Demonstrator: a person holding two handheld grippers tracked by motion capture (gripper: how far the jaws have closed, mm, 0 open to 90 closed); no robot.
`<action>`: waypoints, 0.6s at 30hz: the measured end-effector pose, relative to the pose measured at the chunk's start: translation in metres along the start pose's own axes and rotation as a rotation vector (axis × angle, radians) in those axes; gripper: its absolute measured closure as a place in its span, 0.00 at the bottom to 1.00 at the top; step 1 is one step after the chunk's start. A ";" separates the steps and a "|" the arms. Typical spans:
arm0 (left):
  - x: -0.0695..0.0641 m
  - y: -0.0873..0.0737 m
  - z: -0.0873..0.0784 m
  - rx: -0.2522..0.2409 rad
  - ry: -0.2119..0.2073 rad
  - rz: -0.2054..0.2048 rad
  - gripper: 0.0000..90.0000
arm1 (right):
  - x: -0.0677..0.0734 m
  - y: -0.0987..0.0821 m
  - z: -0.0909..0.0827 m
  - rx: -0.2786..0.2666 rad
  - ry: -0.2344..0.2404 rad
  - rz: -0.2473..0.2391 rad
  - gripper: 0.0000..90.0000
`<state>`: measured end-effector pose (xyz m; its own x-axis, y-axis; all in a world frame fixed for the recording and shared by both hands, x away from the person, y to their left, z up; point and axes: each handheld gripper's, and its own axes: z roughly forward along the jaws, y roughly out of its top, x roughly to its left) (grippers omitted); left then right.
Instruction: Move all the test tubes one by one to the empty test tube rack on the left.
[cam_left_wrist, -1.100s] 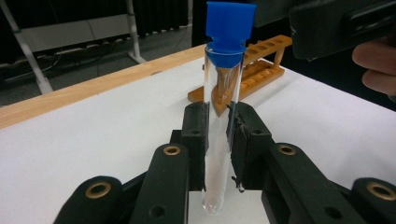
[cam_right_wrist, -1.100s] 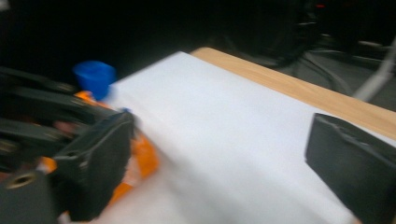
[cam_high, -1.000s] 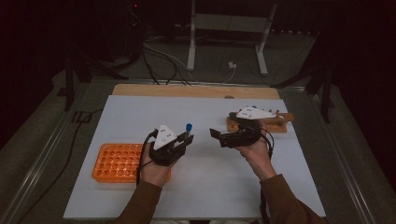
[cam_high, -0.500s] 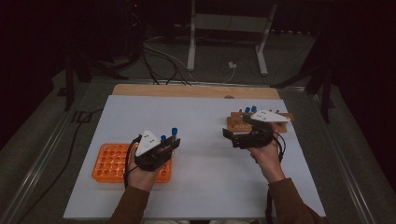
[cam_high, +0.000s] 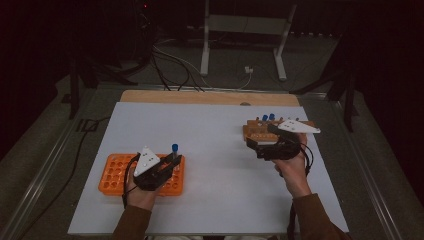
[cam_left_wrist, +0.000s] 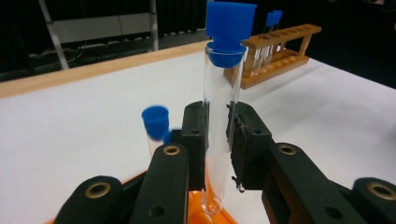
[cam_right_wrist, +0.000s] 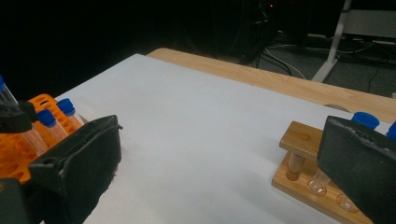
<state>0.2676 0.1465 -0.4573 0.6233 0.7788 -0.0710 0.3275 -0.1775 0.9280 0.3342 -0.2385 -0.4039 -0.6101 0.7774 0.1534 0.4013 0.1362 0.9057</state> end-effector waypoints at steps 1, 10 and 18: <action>0.000 -0.002 0.000 0.005 -0.003 0.002 0.86 | 0.000 0.000 0.000 -0.002 0.000 -0.001 0.00; -0.002 -0.013 0.005 0.030 0.023 0.036 0.86 | 0.000 -0.001 -0.002 -0.013 0.007 0.000 0.00; -0.005 -0.019 0.007 0.063 0.050 0.040 0.86 | -0.001 -0.003 -0.004 -0.015 0.009 0.003 0.00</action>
<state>0.2632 0.1422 -0.4770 0.6014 0.7988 -0.0144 0.3478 -0.2455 0.9049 0.3310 -0.2425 -0.4049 -0.6149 0.7723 0.1596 0.3928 0.1244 0.9112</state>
